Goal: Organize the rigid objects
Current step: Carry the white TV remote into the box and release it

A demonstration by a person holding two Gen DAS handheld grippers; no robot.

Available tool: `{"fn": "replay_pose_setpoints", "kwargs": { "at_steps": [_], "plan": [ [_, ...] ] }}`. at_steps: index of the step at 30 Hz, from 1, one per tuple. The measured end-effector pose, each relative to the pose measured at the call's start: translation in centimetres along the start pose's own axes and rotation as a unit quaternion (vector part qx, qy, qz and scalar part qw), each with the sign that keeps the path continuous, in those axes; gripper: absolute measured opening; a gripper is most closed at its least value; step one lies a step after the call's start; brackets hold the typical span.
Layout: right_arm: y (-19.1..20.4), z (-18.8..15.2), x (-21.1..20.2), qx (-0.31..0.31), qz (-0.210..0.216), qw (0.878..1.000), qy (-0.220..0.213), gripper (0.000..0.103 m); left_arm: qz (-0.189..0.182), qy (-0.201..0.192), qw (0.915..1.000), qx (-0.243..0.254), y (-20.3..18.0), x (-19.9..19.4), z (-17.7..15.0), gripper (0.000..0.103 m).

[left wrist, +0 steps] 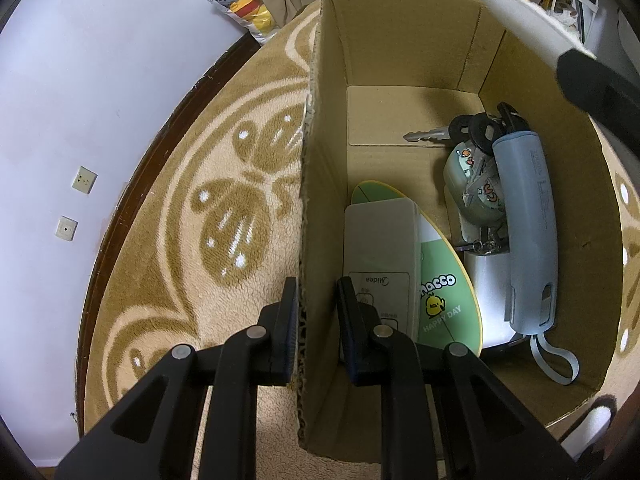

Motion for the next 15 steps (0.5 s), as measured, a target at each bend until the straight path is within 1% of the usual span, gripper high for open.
{"fn": "replay_pose_setpoints", "kwargs": {
  "at_steps": [5,11,15],
  "plan": [
    [0.3,-0.2,1.0,0.002,0.005,1.0,0.01,0.044,-0.002,0.0,1.0,-0.001,0.1,0.0,0.0,0.019],
    [-0.1,-1.0,2.6,0.02,0.007,0.999,0.027,0.044,-0.004,0.0,1.0,-0.002,0.2,0.0,0.0,0.019],
    [0.0,-0.9,2.8,0.014,0.004,1.0,0.026,0.044,-0.007,0.0,1.0,-0.002,0.2,-0.1,-0.1,0.019]
  ]
}}
Point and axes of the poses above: each gripper's, at about its wrist camera, not at the fingertips, and x roughly the way its jaws point, y to its left, z to its top, the point moved 6 cm from there along x, roughly the way its jaws point, and after that the axes turned 10 degrees about y, right-handed, at the moved point
